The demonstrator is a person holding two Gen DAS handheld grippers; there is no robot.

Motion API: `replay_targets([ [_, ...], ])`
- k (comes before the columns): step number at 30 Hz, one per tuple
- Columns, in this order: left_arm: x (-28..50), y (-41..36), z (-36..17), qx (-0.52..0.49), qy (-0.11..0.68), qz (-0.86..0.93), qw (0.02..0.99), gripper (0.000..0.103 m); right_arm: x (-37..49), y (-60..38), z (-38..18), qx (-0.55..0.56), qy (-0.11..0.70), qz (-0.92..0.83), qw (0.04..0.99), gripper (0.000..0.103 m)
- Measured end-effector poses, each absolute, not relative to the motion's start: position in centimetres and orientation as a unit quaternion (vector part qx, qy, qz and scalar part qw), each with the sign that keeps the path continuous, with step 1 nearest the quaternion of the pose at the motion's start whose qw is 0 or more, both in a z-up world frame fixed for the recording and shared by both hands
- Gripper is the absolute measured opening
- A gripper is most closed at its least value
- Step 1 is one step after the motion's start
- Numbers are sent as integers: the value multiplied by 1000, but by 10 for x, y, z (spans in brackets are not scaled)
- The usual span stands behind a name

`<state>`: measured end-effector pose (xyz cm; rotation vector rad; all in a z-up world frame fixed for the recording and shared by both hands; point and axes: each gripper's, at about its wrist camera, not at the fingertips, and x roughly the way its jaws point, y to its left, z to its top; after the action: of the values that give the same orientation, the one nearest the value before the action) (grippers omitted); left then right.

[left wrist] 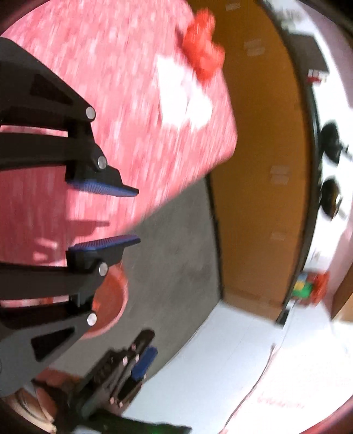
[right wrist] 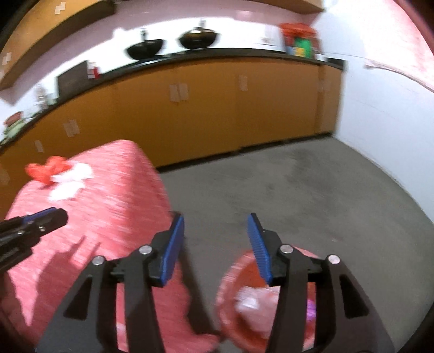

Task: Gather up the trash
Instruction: 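Grasp the white tissue with the right tool while the left tool grasps the red bag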

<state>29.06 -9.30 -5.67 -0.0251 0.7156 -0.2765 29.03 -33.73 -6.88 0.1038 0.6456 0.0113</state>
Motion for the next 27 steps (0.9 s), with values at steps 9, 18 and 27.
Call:
replay_targets([
  [9, 313, 56, -59, -20, 330, 23, 944, 40, 350, -183, -48, 35, 332, 126, 934, 67],
  [18, 334, 146, -56, -57, 304, 81, 947, 53, 420, -79, -60, 26, 356, 118, 927, 75],
  [27, 370, 160, -41, -84, 273, 84, 955, 82, 462, -54, -102, 6, 432, 97, 897, 6],
])
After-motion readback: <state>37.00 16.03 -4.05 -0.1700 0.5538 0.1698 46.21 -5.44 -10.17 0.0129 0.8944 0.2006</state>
